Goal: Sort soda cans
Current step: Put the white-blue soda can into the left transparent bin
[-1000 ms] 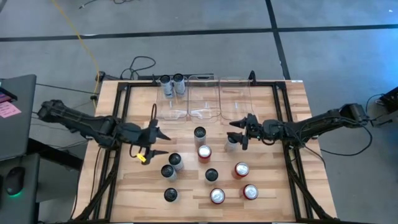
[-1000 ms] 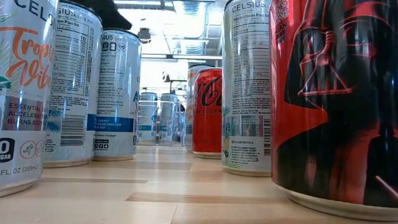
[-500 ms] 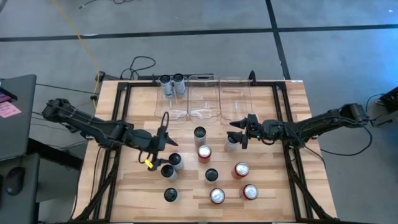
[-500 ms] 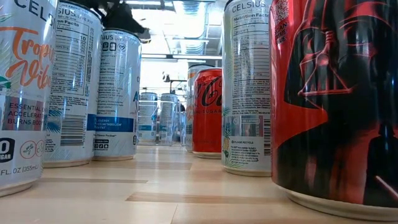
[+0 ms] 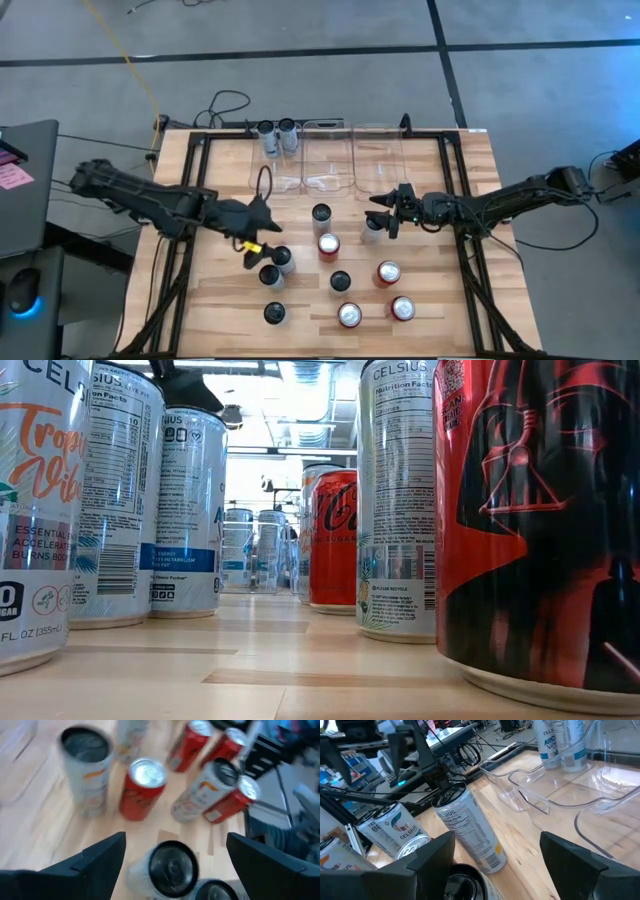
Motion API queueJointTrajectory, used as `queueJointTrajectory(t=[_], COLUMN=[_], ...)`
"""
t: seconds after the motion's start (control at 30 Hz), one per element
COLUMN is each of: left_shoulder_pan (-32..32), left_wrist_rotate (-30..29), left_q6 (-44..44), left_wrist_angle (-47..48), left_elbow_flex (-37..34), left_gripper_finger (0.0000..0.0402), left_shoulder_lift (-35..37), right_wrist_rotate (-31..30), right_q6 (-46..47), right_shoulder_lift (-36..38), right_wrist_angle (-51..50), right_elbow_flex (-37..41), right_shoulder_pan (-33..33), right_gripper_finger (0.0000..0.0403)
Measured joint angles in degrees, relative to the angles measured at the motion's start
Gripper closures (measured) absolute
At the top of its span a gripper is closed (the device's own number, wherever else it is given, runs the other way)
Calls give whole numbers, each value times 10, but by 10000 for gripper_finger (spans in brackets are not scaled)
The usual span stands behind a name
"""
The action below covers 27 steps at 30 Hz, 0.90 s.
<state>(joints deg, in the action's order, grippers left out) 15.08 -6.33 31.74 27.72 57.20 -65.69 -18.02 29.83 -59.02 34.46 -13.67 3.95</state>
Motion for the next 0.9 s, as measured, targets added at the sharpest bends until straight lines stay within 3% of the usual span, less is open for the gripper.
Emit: queueJointTrajectory(t=[0.23,0.53,0.9], left_shoulder_pan=[-3,-3,12], left_wrist_rotate=[13,19,34], left_q6=[66,85,110], left_wrist_angle=[92,214,283], left_elbow_flex=[81,173,219], left_gripper_finger=[60,60,60], left_shoulder_lift=[-89,-180,-244], right_wrist_rotate=[0,0,-1], right_q6=[-8,-7,-14], right_shoulder_lift=[0,1,1], right_wrist_angle=[-14,-26,-26], right_elbow_flex=[0,-1,-1], right_shoulder_pan=[1,9,45], right_gripper_finger=[90,90,90])
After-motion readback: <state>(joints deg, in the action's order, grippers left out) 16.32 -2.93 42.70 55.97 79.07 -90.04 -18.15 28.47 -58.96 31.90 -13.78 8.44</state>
